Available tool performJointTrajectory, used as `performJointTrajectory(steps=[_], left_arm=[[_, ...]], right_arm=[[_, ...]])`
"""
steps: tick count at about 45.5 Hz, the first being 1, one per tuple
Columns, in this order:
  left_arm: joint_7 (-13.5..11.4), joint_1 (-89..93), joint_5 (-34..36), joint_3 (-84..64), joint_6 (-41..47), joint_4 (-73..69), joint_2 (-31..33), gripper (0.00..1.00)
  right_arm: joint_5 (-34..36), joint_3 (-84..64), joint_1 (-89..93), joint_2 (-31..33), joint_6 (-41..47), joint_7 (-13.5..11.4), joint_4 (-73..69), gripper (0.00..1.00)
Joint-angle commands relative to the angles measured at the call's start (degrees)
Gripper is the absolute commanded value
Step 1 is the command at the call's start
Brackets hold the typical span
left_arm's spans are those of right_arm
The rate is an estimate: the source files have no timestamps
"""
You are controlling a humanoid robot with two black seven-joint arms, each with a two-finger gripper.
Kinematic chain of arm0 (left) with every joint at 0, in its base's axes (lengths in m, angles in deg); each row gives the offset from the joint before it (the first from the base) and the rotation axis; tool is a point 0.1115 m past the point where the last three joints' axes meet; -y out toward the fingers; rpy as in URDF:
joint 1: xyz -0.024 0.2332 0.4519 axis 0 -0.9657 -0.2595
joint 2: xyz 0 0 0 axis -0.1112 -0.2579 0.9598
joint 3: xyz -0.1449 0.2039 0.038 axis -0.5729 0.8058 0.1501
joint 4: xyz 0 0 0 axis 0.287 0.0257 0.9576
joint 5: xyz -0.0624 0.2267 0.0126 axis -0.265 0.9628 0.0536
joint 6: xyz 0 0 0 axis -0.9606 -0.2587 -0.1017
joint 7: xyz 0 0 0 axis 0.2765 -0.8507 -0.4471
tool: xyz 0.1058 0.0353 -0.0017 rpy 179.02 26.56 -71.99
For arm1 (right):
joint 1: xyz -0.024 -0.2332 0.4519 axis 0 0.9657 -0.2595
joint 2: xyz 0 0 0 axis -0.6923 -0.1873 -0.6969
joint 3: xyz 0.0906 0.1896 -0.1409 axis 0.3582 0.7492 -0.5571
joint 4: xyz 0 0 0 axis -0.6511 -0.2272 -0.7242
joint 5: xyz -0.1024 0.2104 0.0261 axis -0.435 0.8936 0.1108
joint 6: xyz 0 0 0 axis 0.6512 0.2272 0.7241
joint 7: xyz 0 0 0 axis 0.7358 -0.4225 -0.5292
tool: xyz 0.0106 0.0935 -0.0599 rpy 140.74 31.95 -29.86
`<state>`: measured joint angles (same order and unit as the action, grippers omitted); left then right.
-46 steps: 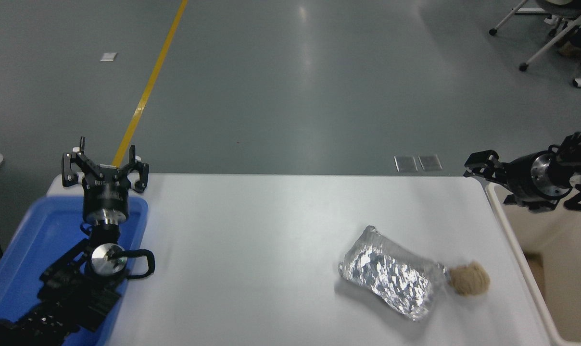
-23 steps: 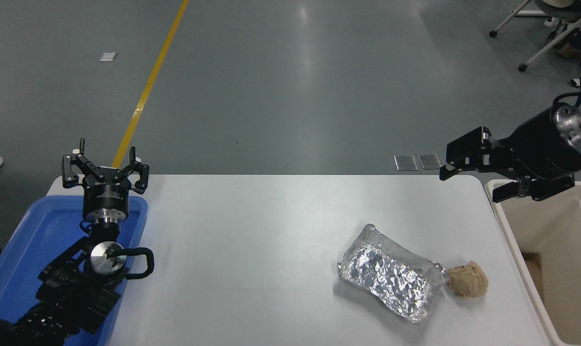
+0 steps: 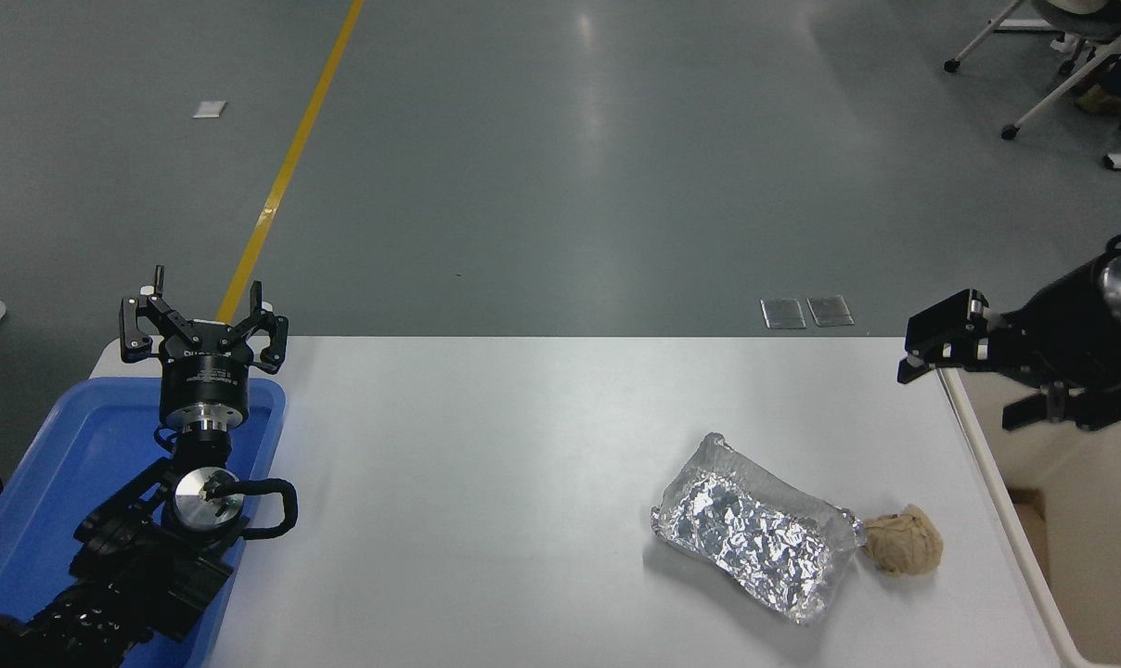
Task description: Pick up foil plate and place in dustbin
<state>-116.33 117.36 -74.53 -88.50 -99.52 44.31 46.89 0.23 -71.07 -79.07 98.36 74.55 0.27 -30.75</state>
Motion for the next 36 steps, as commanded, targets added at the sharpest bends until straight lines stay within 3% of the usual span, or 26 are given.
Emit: performJointTrajectory(steps=[1, 9, 26, 36], left_arm=[[0.0, 0.0, 0.0, 0.0, 0.0, 0.0, 0.0, 0.99], [0.0, 0.0, 0.0, 0.0, 0.0, 0.0, 0.0, 0.99], [0.0, 0.0, 0.0, 0.0, 0.0, 0.0, 0.0, 0.99], [0.0, 0.0, 0.0, 0.0, 0.0, 0.0, 0.0, 0.99]], right_arm=[[7.3, 0.4, 13.4, 0.4, -7.2, -0.3, 0.2, 1.00], [13.3, 3.7, 22.2, -0.9, -15.0, -0.2, 0.7, 1.00], [14.0, 23.0, 47.6, -3.0, -25.7, -0.2, 8.4, 0.99], [14.0, 27.5, 53.4, -6.8, -29.1, 0.3, 13.8, 0.99]])
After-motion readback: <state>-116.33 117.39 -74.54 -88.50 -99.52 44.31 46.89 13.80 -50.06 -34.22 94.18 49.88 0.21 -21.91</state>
